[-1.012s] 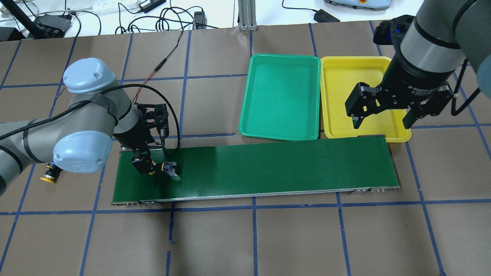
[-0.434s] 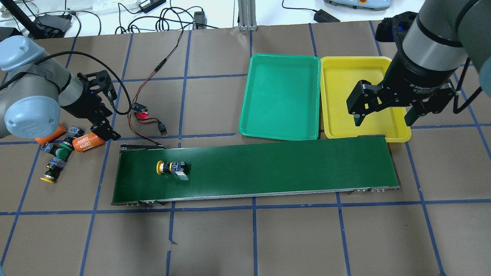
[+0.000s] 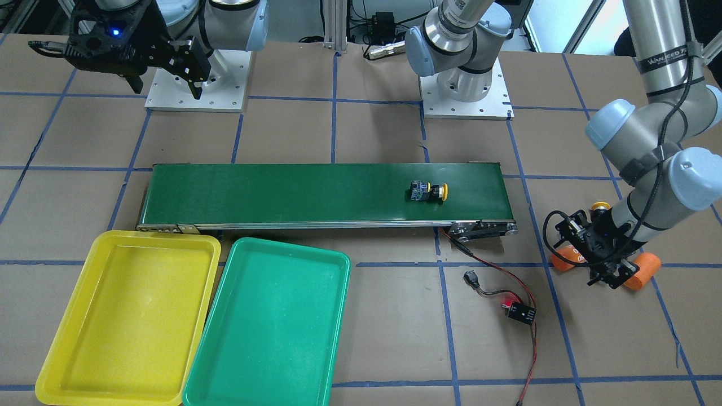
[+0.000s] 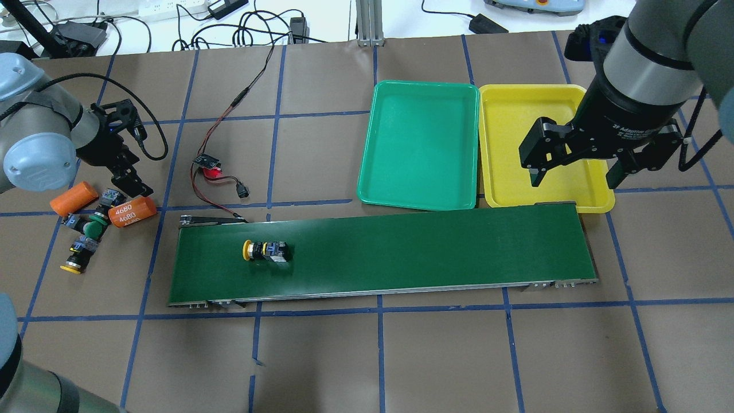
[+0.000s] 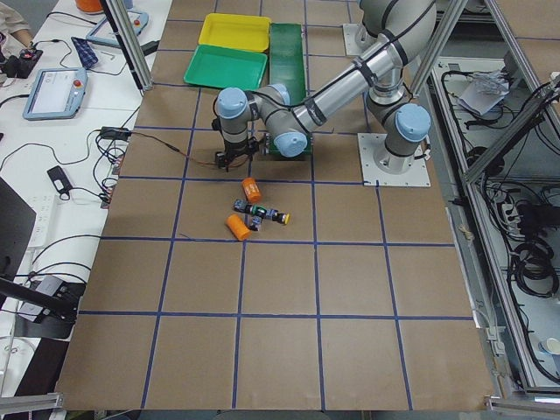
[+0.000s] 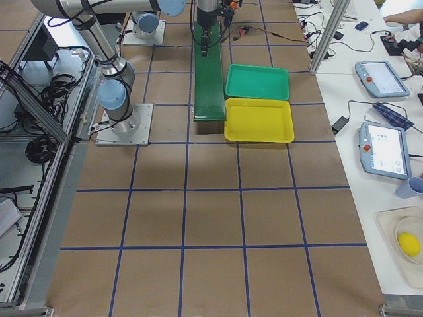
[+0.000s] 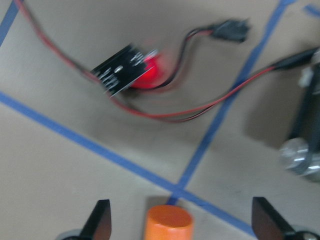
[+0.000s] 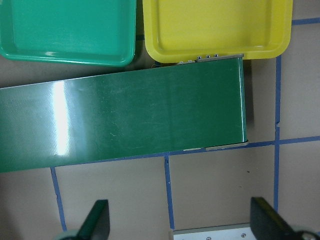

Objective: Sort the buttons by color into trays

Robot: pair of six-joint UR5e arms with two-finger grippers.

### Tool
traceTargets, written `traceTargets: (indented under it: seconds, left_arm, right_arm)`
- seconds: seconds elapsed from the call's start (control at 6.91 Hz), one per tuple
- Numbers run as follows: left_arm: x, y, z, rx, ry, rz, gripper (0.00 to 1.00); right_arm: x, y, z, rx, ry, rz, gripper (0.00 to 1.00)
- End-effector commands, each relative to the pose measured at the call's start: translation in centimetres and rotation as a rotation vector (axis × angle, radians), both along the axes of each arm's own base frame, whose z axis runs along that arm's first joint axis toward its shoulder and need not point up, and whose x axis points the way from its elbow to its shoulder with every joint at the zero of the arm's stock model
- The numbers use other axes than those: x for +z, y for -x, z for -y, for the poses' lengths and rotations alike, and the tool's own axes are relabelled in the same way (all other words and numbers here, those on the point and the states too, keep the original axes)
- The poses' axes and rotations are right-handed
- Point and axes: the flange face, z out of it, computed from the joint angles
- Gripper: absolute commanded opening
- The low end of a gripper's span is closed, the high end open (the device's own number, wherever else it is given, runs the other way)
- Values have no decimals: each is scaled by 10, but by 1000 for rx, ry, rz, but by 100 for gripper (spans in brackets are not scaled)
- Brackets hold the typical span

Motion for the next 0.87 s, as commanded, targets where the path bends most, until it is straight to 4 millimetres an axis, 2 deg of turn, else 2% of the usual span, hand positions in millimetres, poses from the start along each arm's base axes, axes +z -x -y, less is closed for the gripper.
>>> traceTargets:
  seconds: [0.0, 0.29, 0.43, 0.58, 0.72]
  left_arm:
    - [-51, -24, -17, 2, -128, 55, 100]
    - [-69, -24, -21, -24, -117, 69, 100]
    - [-74, -24, -21, -33, -120, 69, 87]
    - [-60, -21, -21, -53, -99, 82, 37]
    - [-62, -19, -25, -58, -105, 77, 12]
  right_arm:
    - [-2, 0, 0, -123, -10, -3, 100]
    - [-1, -1, -1, -173, -2, -3, 100]
    - [-3, -1, 1, -299, -7, -10, 100]
    - [-13, -1, 2, -438, -20, -22, 100]
    - [-35, -1, 7, -473, -28, -25, 100]
